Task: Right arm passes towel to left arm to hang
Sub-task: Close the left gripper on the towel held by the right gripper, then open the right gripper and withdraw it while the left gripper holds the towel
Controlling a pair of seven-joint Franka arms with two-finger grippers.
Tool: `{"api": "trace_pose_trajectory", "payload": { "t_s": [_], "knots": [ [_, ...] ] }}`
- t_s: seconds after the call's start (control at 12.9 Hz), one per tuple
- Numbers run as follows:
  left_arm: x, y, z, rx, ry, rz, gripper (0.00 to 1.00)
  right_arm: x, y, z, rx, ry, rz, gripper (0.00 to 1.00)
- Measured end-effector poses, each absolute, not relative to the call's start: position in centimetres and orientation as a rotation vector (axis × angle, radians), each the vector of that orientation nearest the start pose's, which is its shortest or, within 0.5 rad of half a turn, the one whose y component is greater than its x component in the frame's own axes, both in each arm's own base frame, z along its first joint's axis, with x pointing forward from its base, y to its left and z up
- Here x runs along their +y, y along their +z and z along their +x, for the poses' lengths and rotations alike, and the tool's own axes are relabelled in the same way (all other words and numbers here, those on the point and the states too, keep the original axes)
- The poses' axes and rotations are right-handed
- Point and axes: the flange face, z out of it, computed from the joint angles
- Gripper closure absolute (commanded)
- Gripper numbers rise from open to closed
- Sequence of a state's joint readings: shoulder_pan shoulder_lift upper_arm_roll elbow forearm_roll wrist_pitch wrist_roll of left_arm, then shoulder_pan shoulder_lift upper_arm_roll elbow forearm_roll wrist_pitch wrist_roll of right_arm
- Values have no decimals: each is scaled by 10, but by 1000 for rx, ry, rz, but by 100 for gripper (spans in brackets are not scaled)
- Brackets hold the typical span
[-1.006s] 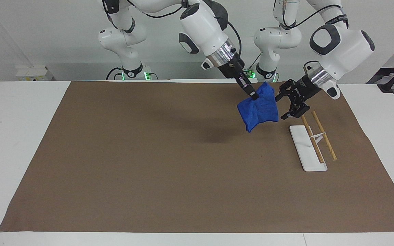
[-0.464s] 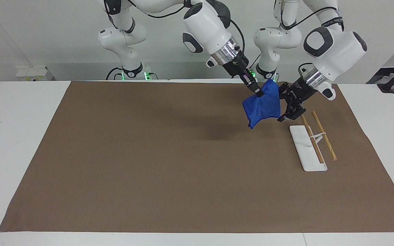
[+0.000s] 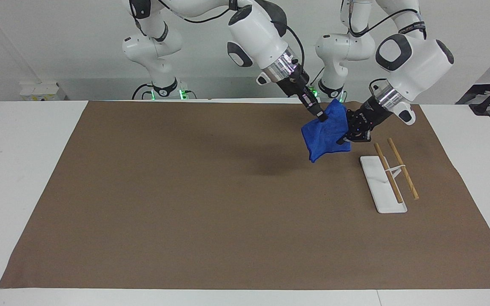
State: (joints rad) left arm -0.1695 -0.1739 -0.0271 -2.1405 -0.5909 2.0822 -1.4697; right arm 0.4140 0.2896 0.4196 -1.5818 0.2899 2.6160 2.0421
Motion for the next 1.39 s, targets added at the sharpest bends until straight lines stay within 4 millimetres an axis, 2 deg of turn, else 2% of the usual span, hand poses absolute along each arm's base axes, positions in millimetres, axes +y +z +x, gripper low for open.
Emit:
{"api": "trace_pose_trajectory", "payload": {
  "t_s": [0.23,0.31,0.39,0.46,0.62,0.7,0.77,0.93,1.08,1.24,1.39],
  "knots": [
    [-129,498,500,-2428,556,-2572,99,481,572,499,1561,291,-1734,100],
    [-129,498,500,-2420,552,-2583,99,481,572,499,1561,291,-1734,97],
    [-129,498,500,-2415,549,-2591,99,481,572,499,1561,291,-1734,76],
    [-129,498,501,-2414,546,-2594,100,481,571,499,1562,291,-1734,37],
    [-129,499,501,-2413,541,-2600,100,480,569,500,1565,292,-1734,11],
    [-129,499,501,-2401,530,-2619,100,480,568,501,1566,291,-1735,9],
    [-128,500,502,-2373,511,-2659,100,479,568,502,1555,283,-1745,1],
    [-127,505,506,-2300,459,-2762,100,474,565,508,1456,220,-1832,1],
    [-123,511,514,-2228,384,-2869,100,457,555,520,1284,126,-2032,1],
    [-120,514,521,-2131,292,-2985,100,424,539,536,1062,44,-2285,1],
    [-120,513,526,-1970,212,-3115,100,370,526,554,816,-4,-2531,1]
  ]
}}
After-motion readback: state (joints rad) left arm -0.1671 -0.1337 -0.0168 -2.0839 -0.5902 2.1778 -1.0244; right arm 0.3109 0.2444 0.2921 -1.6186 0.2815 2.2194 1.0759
